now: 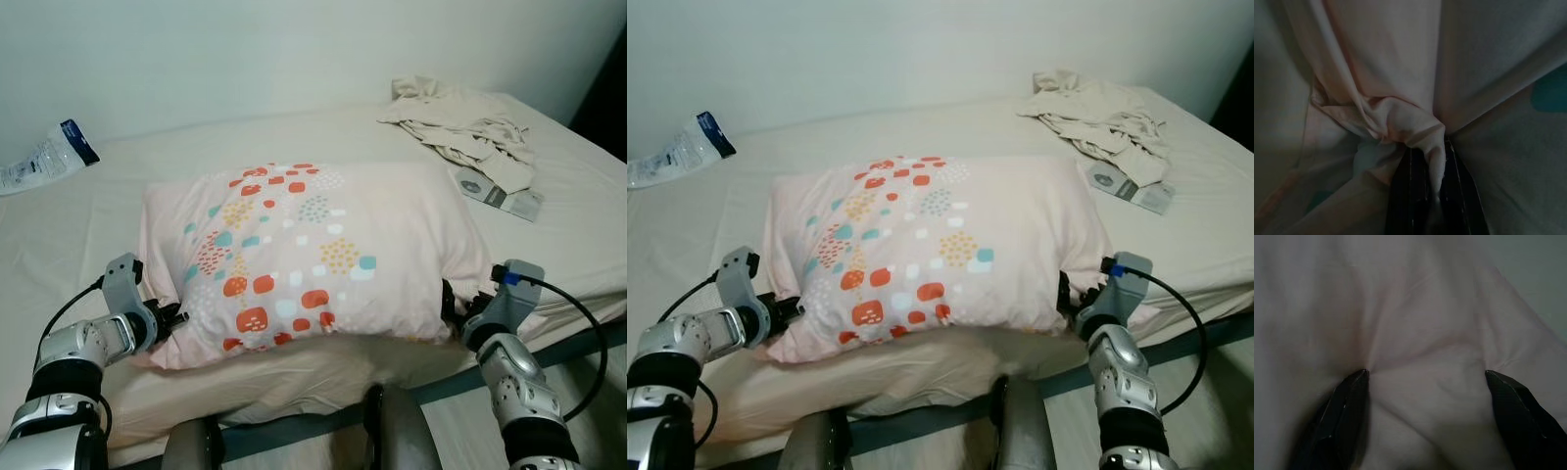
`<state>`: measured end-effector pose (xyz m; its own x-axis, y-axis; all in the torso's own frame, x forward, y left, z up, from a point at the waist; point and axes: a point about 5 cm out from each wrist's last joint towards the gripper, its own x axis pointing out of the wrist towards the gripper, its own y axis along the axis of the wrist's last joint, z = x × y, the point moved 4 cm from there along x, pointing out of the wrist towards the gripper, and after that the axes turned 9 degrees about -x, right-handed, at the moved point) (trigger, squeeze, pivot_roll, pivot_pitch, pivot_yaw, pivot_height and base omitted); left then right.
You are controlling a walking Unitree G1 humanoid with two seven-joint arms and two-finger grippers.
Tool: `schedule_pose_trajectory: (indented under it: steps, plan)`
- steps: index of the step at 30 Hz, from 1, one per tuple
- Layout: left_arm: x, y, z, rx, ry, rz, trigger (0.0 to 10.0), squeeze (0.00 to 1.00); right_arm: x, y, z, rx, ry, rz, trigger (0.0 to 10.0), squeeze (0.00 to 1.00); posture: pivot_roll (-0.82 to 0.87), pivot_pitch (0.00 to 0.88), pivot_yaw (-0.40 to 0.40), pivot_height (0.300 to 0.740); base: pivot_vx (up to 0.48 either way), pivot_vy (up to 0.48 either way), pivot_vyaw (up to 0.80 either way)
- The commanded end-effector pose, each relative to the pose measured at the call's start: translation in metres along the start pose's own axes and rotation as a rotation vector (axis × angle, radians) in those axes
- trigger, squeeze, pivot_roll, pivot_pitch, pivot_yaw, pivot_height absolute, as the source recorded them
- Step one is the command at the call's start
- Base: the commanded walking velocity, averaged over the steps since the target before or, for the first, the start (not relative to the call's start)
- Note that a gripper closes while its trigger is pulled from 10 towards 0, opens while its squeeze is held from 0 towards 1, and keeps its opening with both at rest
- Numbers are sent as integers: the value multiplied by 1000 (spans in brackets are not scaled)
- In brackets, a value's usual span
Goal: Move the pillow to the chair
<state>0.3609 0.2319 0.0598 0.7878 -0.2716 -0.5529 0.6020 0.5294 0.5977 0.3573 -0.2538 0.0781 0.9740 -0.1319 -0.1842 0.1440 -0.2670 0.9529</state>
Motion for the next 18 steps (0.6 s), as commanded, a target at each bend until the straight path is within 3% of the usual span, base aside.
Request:
schedule_pose_trajectory:
  steps: [1, 2, 4, 7, 8, 9, 11, 12, 14, 15, 16, 17, 18]
  plan:
    - [7, -37, 0, -31, -12, -135, 0, 0, -2, -12, -2, 140, -32, -42, 10000, 1000, -47, 131, 17, 543, 0, 0, 0]
    - [6, -38, 1, -30, -15, -140, 0, 0, -3, -12, 1, 213, -65, -38, 10000, 1000, -47, 131, 18, 543, 0, 0, 0]
    - [5, -39, 1, -27, -19, -147, 0, 0, -6, -16, 4, 261, -105, -45, 10000, 1000, -47, 132, 21, 543, 0, 0, 0]
    - [4, -40, 1, -18, -21, -155, 0, 0, -8, -22, 5, 254, -121, -75, 10000, 1000, -47, 133, 25, 543, 0, 0, 0]
    - [4, -41, 1, -14, -21, -159, 0, 0, -8, -27, 4, 239, -126, -99, 10000, 922, -47, 133, 26, 543, 0, 0, 0]
    - [5, -43, 2, -4, -20, -166, 0, 0, -8, -35, 3, 230, -126, -138, 10000, 0, -49, 134, 29, 543, 0, 0, 0]
    - [5, -44, 2, 3, -19, -171, 0, 0, -9, -40, 3, 223, -127, -165, 10000, 0, -48, 134, 29, 543, 0, 0, 0]
    - [7, -49, 7, 30, -28, -186, 0, 0, -9, -57, -6, 224, -82, -264, 10000, 0, -47, 134, 29, 543, 0, 0, 0]
    - [8, -52, 10, 38, -35, -193, 0, 0, -9, -63, -12, 229, -51, -303, 10000, 0, -47, 134, 29, 543, 0, 0, 0]
    - [9, -56, 14, 54, -48, -205, 0, 0, -10, -68, -21, 209, -11, -339, 8549, 0, -46, 133, 28, 543, 0, 0, 0]
    - [10, -60, 19, 75, -67, -218, 0, 0, -11, -71, -31, 192, 35, -364, 6039, 0, -46, 131, 28, 543, 0, 0, 0]
    - [10, -60, 19, 75, -67, -218, 0, 0, -11, -71, -31, 192, 35, -364, 6039, 0, -46, 131, 28, 543, 0, 0, 0]
    - [10, -63, 22, 90, -78, -225, 0, 0, -11, -72, -36, 179, 60, -375, 5373, 0, -46, 131, 27, 543, 0, 0, 0]
